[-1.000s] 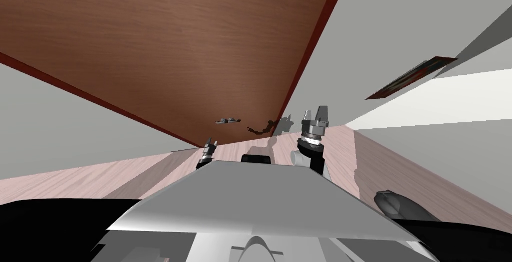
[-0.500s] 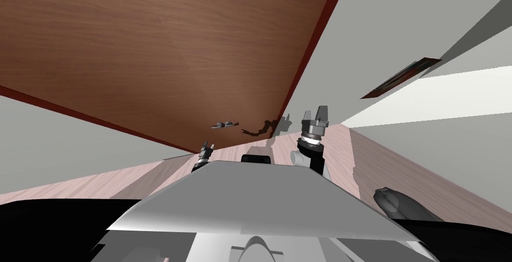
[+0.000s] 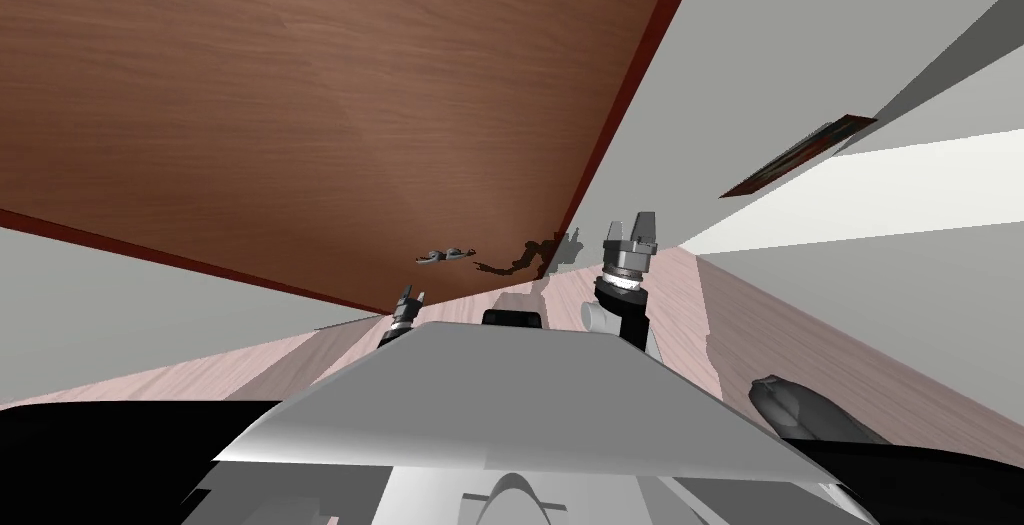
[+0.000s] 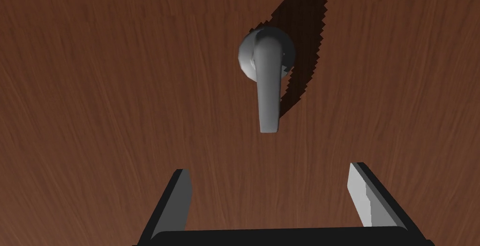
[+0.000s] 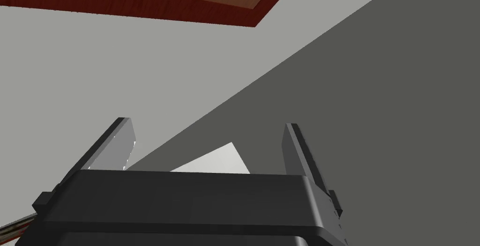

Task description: Pull the door open

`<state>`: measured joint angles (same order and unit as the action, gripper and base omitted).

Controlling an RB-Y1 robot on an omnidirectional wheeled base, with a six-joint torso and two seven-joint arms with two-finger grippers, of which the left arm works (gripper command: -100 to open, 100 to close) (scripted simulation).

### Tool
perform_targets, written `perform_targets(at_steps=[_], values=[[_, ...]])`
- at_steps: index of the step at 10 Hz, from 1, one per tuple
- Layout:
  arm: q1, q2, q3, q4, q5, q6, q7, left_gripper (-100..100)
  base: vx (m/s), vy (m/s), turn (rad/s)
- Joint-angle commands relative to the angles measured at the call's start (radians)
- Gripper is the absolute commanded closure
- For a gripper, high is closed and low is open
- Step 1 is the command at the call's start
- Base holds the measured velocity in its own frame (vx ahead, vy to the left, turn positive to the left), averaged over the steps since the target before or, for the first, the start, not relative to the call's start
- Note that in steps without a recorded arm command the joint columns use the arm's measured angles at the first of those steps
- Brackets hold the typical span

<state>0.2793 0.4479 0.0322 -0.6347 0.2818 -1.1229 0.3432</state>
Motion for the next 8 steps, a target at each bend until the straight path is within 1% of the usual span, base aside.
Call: perform_targets(at_steps=[1,2,3,4,5,6,7,8], values=[[-0.002,0.008,0.002,0.034,0.006,-0.009,0.011,-100,0.123,0.046,-0.092],[-0.007,0.002,0.0,0.027,0.003,-0.007,0.005,-100,0.055,0.031,-0.024],[-0.001,0.015,0.021,0.047,0.014,0.007,-0.001,-100,0.008,0.119,0.132],[0.001,0.018,0.028,0.052,0.017,0.012,-0.003,-100,0.018,0.196,0.108],[0.001,0.018,0.028,0.052,0.017,0.012,-0.003,-100,0.01,0.129,0.008],[0.002,0.026,0.044,0.065,0.024,0.025,-0.008,-100,0.014,0.136,0.078],[0.0,0.03,0.055,0.073,0.029,0.036,-0.013,-100,0.04,0.227,0.11],[-0.006,0.031,0.062,0.079,0.031,0.046,-0.018,-100,0.113,0.181,0.018]])
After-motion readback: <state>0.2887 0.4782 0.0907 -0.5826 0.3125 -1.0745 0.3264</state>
